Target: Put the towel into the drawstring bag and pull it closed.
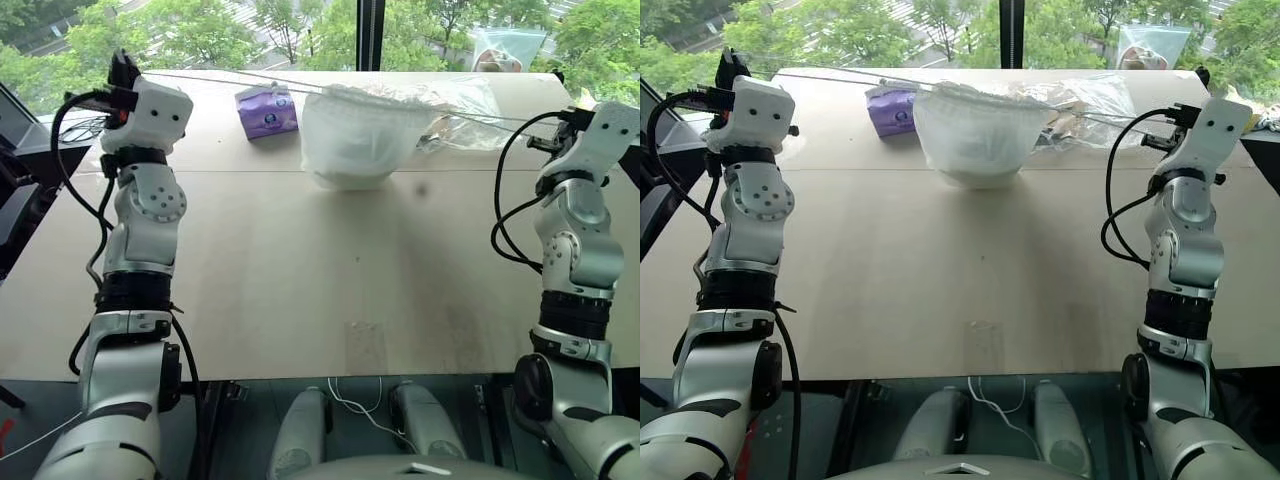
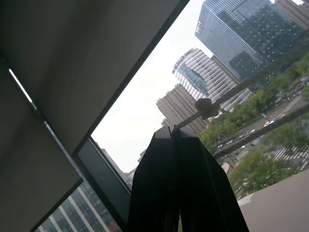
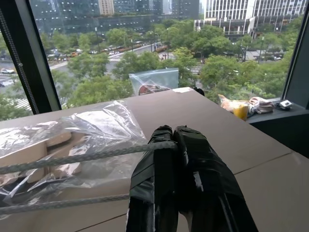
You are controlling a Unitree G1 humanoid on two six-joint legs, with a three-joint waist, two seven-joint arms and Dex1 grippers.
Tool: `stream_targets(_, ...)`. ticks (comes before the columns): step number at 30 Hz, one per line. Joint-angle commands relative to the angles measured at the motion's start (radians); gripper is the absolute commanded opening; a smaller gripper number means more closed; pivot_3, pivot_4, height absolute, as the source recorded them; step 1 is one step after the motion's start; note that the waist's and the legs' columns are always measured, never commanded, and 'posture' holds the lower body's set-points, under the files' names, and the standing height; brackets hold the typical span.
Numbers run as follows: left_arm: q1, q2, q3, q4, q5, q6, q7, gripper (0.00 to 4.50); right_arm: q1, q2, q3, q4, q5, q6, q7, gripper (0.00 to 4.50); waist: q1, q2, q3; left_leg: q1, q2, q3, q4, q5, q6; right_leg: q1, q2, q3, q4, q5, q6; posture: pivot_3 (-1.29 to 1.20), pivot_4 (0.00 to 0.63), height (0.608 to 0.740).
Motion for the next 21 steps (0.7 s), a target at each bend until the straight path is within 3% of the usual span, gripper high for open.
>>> stream_targets(1,0.032,-0.010,0.150,0.040,-0.103,0.083,0.073,0.04,0.014,-0.014,-0.123,-0.006,-0.004,0.021,-0.109,0.00,0.000,0.000,0.000,0.000,0.000,0.000,0.000,0.000,0.000,0.000,0.000,0.000,0.000,0.000,0.000,0.00,0.150,0.740)
stream_targets(6,0.100,-0.046,0.280,0.066,-0.207,0.173,0.157,0.04,0.018,0.042,-0.260,0.000,0.062,0.062,-0.272,0.00,-0.003,0.000,0.000,0.001,0.000,0.000,0.000,0.000,0.000,0.000,-0.001,0.000,0.002,0.000,0.000,0.00,0.150,0.740)
stream_targets(10,0.113,-0.051,0.274,0.044,-0.232,0.193,0.159,0.04,0.016,0.054,-0.281,0.012,0.119,0.083,-0.305,0.00,0.000,0.000,0.000,0.000,0.000,0.000,0.001,0.000,0.000,0.000,-0.001,0.000,0.003,0.000,0.000,0.00,0.150,0.740)
stream_targets(16,0.036,-0.130,0.206,0.080,-0.393,0.069,-0.059,0.04,0.008,0.056,-0.127,-0.010,0.265,0.240,-0.096,0.00,0.000,0.000,0.000,0.000,-0.001,0.000,0.002,0.000,0.000,0.000,-0.001,0.000,0.003,0.000,0.000,0.00,0.150,0.740)
stream_targets(21,0.002,-0.205,0.097,0.066,-0.522,0.077,-0.441,0.04,0.073,-0.034,0.094,-0.129,0.353,0.403,0.217,0.00,-0.002,0.000,0.000,0.000,-0.001,0.000,0.002,0.000,0.000,0.000,-0.001,0.000,0.003,0.000,0.000,0.00,0.150,0.740)
